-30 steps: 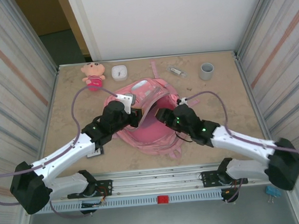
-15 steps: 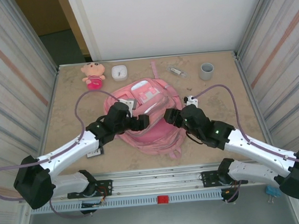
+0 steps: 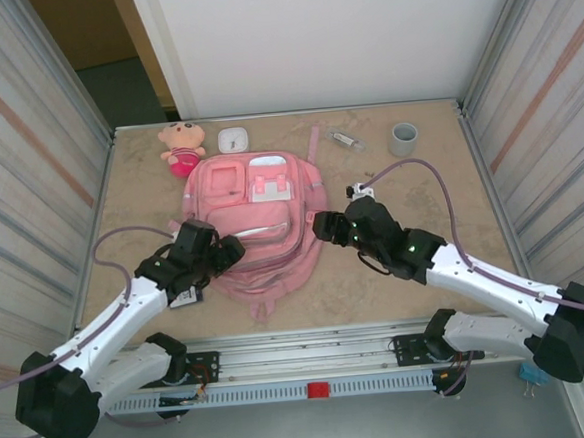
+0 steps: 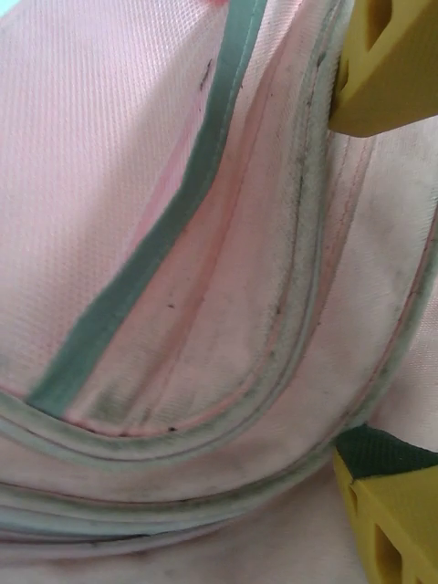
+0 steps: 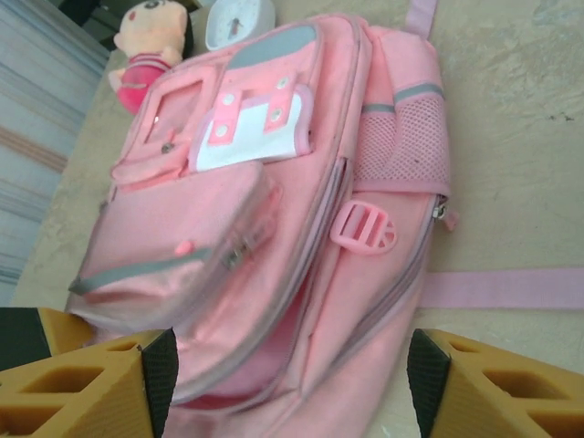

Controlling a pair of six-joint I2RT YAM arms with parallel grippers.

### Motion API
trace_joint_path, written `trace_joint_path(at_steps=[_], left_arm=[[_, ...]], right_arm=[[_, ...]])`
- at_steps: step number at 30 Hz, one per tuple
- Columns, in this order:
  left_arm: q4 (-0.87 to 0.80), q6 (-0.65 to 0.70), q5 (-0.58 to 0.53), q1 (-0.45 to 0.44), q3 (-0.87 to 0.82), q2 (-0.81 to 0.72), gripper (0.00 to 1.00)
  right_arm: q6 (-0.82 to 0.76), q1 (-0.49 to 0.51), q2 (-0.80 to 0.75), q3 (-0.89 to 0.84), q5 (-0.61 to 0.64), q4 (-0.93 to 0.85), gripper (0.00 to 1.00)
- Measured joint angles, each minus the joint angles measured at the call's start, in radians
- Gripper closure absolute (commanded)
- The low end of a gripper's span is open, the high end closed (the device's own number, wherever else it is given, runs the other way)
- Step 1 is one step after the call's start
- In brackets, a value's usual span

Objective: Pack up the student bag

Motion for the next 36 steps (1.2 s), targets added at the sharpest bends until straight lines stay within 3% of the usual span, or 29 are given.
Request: trace_joint_path(at_steps=[6, 17, 22, 27, 32, 36], left_arm=[[0.040, 0.005, 0.042, -0.033, 0.007, 0.080, 0.15], [0.136, 0.063, 0.103, -0.229, 0.158, 0.252, 0.09], [0.134, 0.036, 0.103, -0.228, 0.159, 0.244, 0.09], [0.082, -0.040, 0.074, -0.207, 0.124, 0.127, 0.10], [-0.003, -0.155, 0.032, -0.130, 0.039, -0.015, 0.10], [-0.119, -0.237, -0.028, -0.105, 0.023, -0.074, 0.09]], right_arm=[[0.005, -0.048, 0.065, 0.000, -0.112, 0.018, 0.26], [0.005, -0.072, 0.249, 0.008, -0.340, 0.116, 0.27], [0.007, -0.086, 0.361, 0.020, -0.357, 0.120, 0.33], [0.008, -0.161, 0.425, -0.011, -0.358, 0.114, 0.34], [-0.004, -0.235, 0.413, -0.046, -0.349, 0.081, 0.31], [-0.033, -0.306, 0.308, -0.060, -0.320, 0.003, 0.28]])
